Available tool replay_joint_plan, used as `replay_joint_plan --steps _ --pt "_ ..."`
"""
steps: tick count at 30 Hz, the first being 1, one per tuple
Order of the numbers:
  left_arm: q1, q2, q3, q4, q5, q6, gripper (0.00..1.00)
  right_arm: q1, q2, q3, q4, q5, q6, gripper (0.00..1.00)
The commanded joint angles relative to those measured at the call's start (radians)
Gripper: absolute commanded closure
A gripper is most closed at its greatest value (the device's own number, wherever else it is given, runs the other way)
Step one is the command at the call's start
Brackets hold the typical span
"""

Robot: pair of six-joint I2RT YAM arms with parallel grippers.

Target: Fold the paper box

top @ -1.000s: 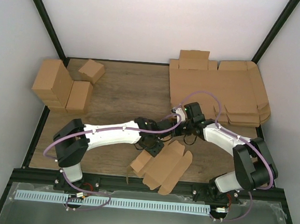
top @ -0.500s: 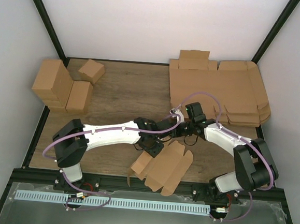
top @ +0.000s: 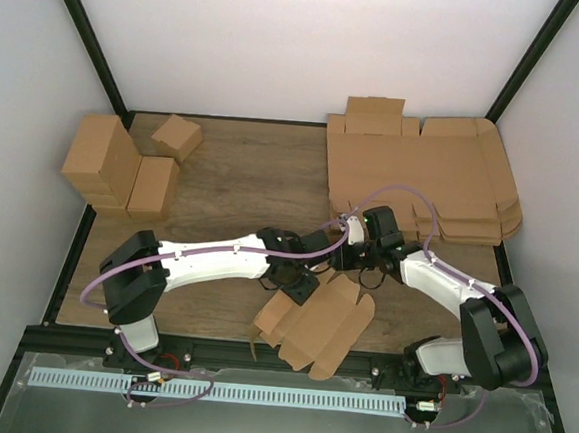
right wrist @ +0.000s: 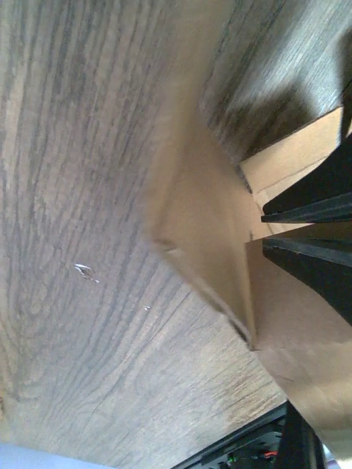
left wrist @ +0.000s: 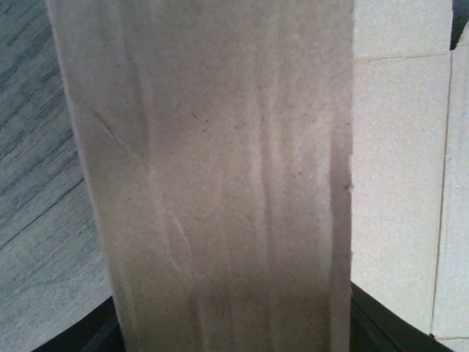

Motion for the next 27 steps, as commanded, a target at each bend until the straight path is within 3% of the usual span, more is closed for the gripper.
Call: replay_joint_plan --steps 1,5,18,27 --pt "-0.002 -0.038 0.003 0.016 0.016 0.013 0.46 0.002 0.015 0.025 0.069 0.024 0.033 0.91" --pt "-0.002 -0.033 0.002 0.005 0.011 0.013 0.54 0.003 0.025 0.04 0.056 0.01 0.012 0.91" --pt "-0.006 0.007 0.03 -0.027 -0.014 0.008 0.54 0.003 -0.003 0.039 -0.092 -0.08 0.006 0.92" --pt "-0.02 0.033 0.059 -0.053 -0.039 0.006 0.54 0.003 -0.03 -0.006 -0.018 -0.212 0.052 0.92"
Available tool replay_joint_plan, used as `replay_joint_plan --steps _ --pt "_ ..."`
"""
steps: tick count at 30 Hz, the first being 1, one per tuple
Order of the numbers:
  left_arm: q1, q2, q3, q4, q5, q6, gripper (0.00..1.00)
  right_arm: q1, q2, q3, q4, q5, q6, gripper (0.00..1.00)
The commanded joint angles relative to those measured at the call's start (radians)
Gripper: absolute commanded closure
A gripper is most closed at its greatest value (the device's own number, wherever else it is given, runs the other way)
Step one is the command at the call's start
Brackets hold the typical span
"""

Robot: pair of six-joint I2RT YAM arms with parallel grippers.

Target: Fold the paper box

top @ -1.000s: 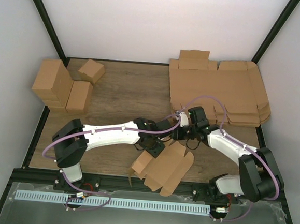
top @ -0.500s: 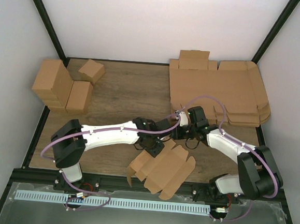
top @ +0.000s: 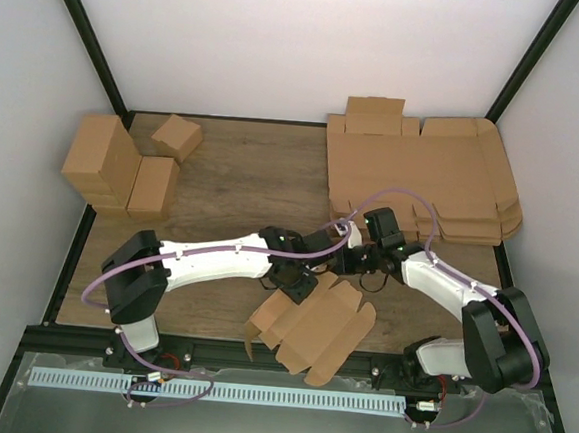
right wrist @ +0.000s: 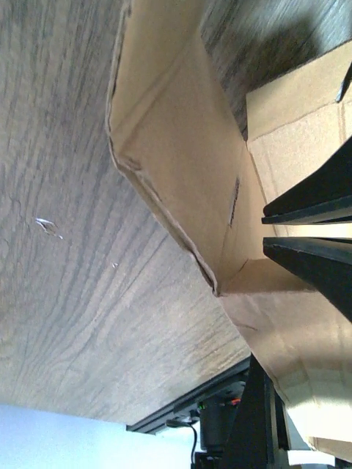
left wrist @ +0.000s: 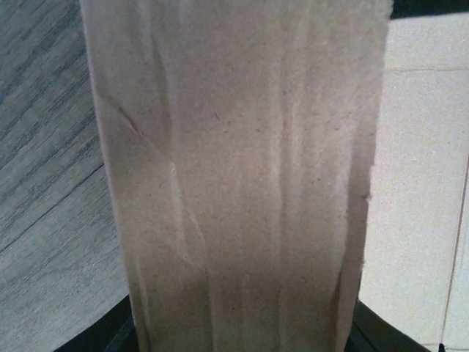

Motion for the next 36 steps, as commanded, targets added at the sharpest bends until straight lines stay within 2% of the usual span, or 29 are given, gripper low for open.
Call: replay_joint_plan --steps 1,4,9,11,17,26,36 --pt "-0.019 0.031 0.035 -0.016 -0.034 -0.006 0.54 0.003 -0.018 -0.014 0.047 -0.109 0.04 0.92" --pt "-0.024 0.039 0.034 -0.028 -0.06 -0.01 0.54 0.002 -0.016 -0.023 0.053 -0.074 0.045 0.92" --pt "-0.039 0.057 0.041 -0.052 -0.11 -0.019 0.55 0.003 -0.049 -0.026 -0.003 0.147 0.059 0.91" --pt "-0.047 0.067 0.047 -0.06 -0.123 -0.02 0.55 0.003 -0.064 -0.037 -0.005 0.192 0.062 0.9" --pt "-0.067 0.097 0.068 -0.075 -0.147 -0.022 0.55 0.003 -0.055 -0.066 0.026 0.206 0.077 0.9" --pt "-0.08 0.1 0.075 -0.08 -0.162 -0.025 0.55 0.003 0.01 -0.078 0.066 0.346 0.109 0.92" --pt "-0.086 0.096 0.07 -0.072 -0.159 -0.027 0.55 0.003 0.101 -0.094 0.144 0.306 0.088 0.96"
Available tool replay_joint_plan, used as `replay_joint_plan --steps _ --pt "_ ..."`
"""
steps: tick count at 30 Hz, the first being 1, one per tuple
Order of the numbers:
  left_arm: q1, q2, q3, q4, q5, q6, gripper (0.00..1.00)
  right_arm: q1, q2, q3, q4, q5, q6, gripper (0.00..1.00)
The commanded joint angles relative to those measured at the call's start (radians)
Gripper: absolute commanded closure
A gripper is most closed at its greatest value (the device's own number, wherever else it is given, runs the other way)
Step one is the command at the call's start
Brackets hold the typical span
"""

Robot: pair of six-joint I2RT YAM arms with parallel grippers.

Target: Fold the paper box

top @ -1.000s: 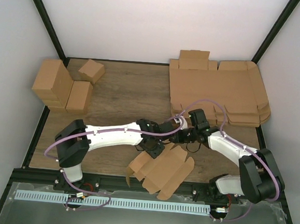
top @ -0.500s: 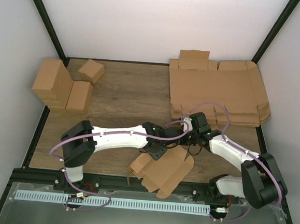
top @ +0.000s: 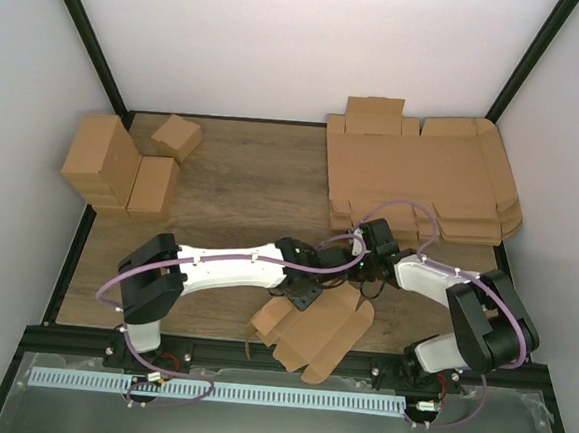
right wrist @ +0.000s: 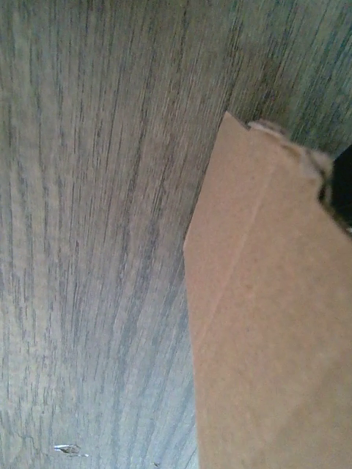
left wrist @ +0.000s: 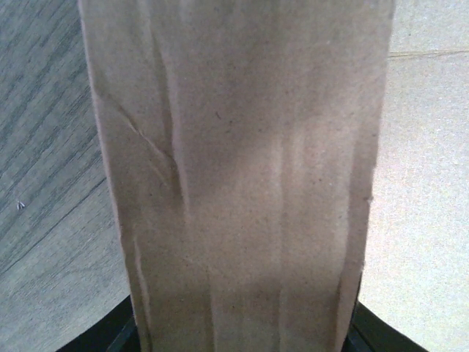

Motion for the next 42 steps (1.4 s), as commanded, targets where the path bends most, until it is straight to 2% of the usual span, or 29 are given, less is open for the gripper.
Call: replay_joint_plan --steps 1,8,16,23,30,35,42 --pt "-0.009 0.017 0.012 -0.011 -0.004 -0.007 0.55 0.002 -0.002 -0.012 0.05 -0.04 -0.013 0.96" --pt "-0.012 0.02 0.011 -0.007 -0.003 -0.006 0.55 0.004 -0.113 -0.115 0.108 -0.285 -0.005 0.99" --pt "-0.015 0.024 0.012 -0.003 0.002 -0.005 0.55 0.01 -0.122 -0.165 0.134 -0.322 0.01 0.99" --pt "-0.023 0.026 0.006 0.0 0.004 -0.01 0.55 0.047 -0.043 -0.169 0.177 -0.301 0.026 0.99" --pt "-0.028 0.03 0.005 0.001 0.002 -0.008 0.56 0.08 0.017 -0.175 0.176 -0.178 0.057 0.99" --pt "-0.03 0.029 0.003 -0.003 -0.005 -0.006 0.56 0.08 -0.11 -0.179 0.144 -0.129 0.074 0.99" --pt "-0.031 0.022 -0.001 -0.008 -0.023 -0.002 0.55 0.08 -0.249 -0.128 0.005 -0.004 0.061 0.99"
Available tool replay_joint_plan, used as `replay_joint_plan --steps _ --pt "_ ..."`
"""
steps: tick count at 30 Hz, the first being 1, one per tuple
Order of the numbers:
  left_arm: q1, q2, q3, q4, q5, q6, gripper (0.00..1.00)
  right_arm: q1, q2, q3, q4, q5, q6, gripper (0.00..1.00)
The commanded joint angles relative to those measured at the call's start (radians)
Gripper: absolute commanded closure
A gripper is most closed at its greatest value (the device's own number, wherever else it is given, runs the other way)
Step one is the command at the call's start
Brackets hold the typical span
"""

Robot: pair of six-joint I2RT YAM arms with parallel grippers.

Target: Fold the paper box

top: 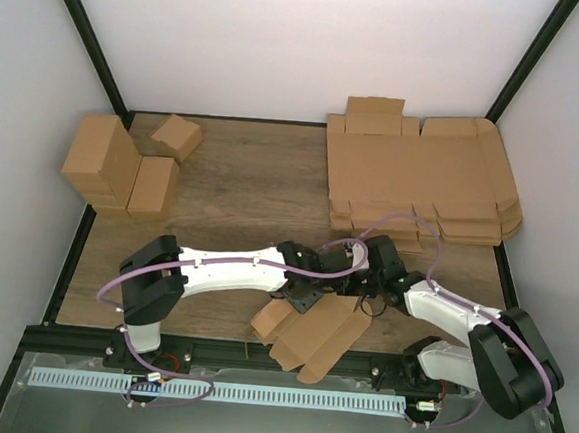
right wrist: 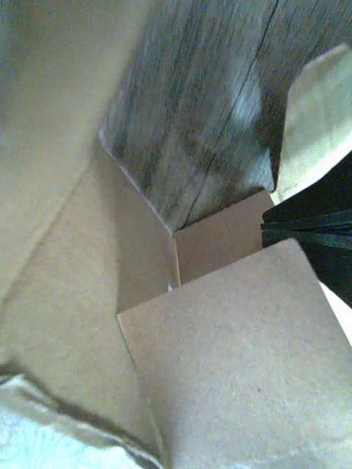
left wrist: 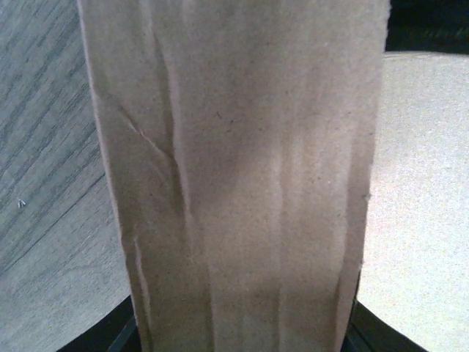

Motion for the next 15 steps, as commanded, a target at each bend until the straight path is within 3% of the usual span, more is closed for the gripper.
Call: replay_joint_plan --steps 1,9,15 --pt "-0.008 0.013 -0.002 -0.002 -0.003 0.0 0.55 0.005 -0.048 0.053 -0.119 0.131 -0.003 0.99" --pt "-0.006 -0.02 -0.022 0.017 0.009 0.006 0.55 0.003 -0.137 0.07 -0.163 0.282 0.049 0.99" --pt "-0.006 -0.022 -0.018 0.017 0.018 0.019 0.55 0.003 -0.071 0.149 -0.145 0.207 -0.03 0.99"
